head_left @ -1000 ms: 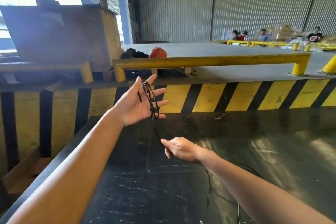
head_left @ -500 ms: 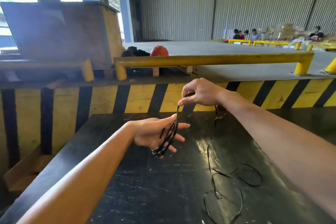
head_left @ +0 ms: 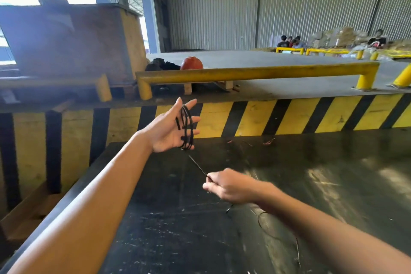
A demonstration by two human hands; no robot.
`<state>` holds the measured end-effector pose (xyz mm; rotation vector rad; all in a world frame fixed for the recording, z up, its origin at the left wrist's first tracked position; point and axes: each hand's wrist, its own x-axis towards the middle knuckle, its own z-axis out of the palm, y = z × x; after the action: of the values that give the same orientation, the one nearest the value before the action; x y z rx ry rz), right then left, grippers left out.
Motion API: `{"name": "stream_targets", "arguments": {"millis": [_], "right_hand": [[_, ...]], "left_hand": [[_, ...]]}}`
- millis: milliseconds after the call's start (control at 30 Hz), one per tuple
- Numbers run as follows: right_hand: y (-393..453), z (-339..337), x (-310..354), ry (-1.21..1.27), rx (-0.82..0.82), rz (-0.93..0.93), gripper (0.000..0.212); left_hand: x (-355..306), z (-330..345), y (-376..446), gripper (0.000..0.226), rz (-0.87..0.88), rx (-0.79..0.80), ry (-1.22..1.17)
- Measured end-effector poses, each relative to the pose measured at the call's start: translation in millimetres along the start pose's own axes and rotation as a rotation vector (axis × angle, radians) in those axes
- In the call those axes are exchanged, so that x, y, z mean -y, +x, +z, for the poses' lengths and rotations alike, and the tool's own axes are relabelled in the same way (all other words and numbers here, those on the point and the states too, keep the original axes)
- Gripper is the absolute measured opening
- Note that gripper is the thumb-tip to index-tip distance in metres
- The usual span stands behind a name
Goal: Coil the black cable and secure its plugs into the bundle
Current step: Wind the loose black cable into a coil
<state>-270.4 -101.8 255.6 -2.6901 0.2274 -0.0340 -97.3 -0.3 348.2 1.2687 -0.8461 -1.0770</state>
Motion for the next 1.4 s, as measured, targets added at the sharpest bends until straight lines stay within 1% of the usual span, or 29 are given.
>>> {"name": "stream_targets", "arguments": {"millis": [67, 133, 200, 267, 333, 367, 433, 467, 500, 533, 567, 633, 700, 767, 833, 900, 967, 1000, 1033, 1100, 1167, 1233, 1300, 1333, 1400], "right_hand": [[-5, -32, 3, -0.149, -0.012, -0.029, 0.030], [-6, -69, 4, -0.193, -0.037, -0.060, 0.027], [-2, -102, 4, -0.172, -0.097, -0.053, 0.021], [7, -124, 3, -0.176, -0.191, -0.043, 0.018], [16, -134, 0, -0.135, -0.300, -0.031, 0.022], [20, -135, -3, -0.077, -0.368, -0.011, 0.027], [24, -124, -9, 0.076, -0.486, 0.028, 0.038], [26, -113, -12, 0.145, -0.510, 0.029, 0.041], [27, -97, -15, 0.206, -0.506, 0.025, 0.037], [28, -77, -17, 0.261, -0.484, 0.032, 0.031], [29, -56, -16, 0.296, -0.461, 0.056, 0.030], [26, -21, -10, 0.296, -0.418, 0.087, 0.035], [20, -4, 0, 0.274, -0.315, 0.063, 0.034], [14, -6, 4, 0.259, -0.240, 0.031, 0.031], [8, -19, 2, 0.145, -0.236, -0.014, 0.033], [2, -36, -4, 0.032, -0.185, -0.060, 0.028], [-4, -56, -12, -0.021, -0.153, -0.081, 0.022], [-6, -69, -15, -0.030, -0.173, -0.082, 0.022], [-7, -84, -17, -0.041, -0.211, -0.090, 0.024], [-5, -112, -18, -0.057, -0.320, -0.132, 0.025], [0, -133, -16, -0.042, -0.420, -0.159, 0.027], [4, -142, -19, 0.010, -0.513, -0.165, 0.034], [8, -137, -27, 0.142, -0.643, -0.123, 0.040], [10, -130, -32, 0.259, -0.690, -0.104, 0.043], [14, -103, -33, 0.453, -0.688, -0.125, 0.043]], "left_hand": [[13, -9, -2, 0.055, -0.083, -0.074, 0.149], [30, -13, -3, 0.056, -0.167, -0.089, 0.297], [43, -7, -4, 0.056, -0.252, -0.032, 0.417], [46, 11, -6, 0.049, -0.317, 0.070, 0.449], [42, 27, -6, 0.048, -0.342, 0.222, 0.389], [38, 33, -6, 0.050, -0.329, 0.299, 0.316], [28, 38, -8, 0.056, -0.237, 0.388, 0.097], [21, 40, -9, 0.058, -0.167, 0.409, -0.021], [15, 41, -10, 0.060, -0.094, 0.407, -0.125], [9, 42, -10, 0.060, -0.034, 0.390, -0.205], [4, 44, -7, 0.060, 0.007, 0.355, -0.252], [-2, 47, -2, 0.059, 0.048, 0.254, -0.263], [-2, 44, 3, 0.057, 0.072, 0.153, -0.237], [0, 36, 6, 0.057, 0.097, 0.062, -0.191], [-1, 24, 6, 0.057, 0.114, -0.035, -0.120], [-4, 13, 6, 0.057, 0.133, -0.140, -0.028], [-5, 3, 6, 0.058, 0.106, -0.208, 0.106], [-4, 0, 5, 0.059, 0.067, -0.212, 0.170], [0, 0, 5, 0.059, 0.017, -0.192, 0.232], [10, 7, 4, 0.059, -0.103, -0.098, 0.338], [17, 26, -1, 0.059, -0.209, 0.028, 0.356], [16, 44, -6, 0.056, -0.247, 0.169, 0.261], [8, 56, -9, 0.056, -0.239, 0.293, 0.100], [4, 61, -11, 0.058, -0.215, 0.348, 0.002], [-3, 70, -12, 0.062, -0.096, 0.423, -0.204]]}}
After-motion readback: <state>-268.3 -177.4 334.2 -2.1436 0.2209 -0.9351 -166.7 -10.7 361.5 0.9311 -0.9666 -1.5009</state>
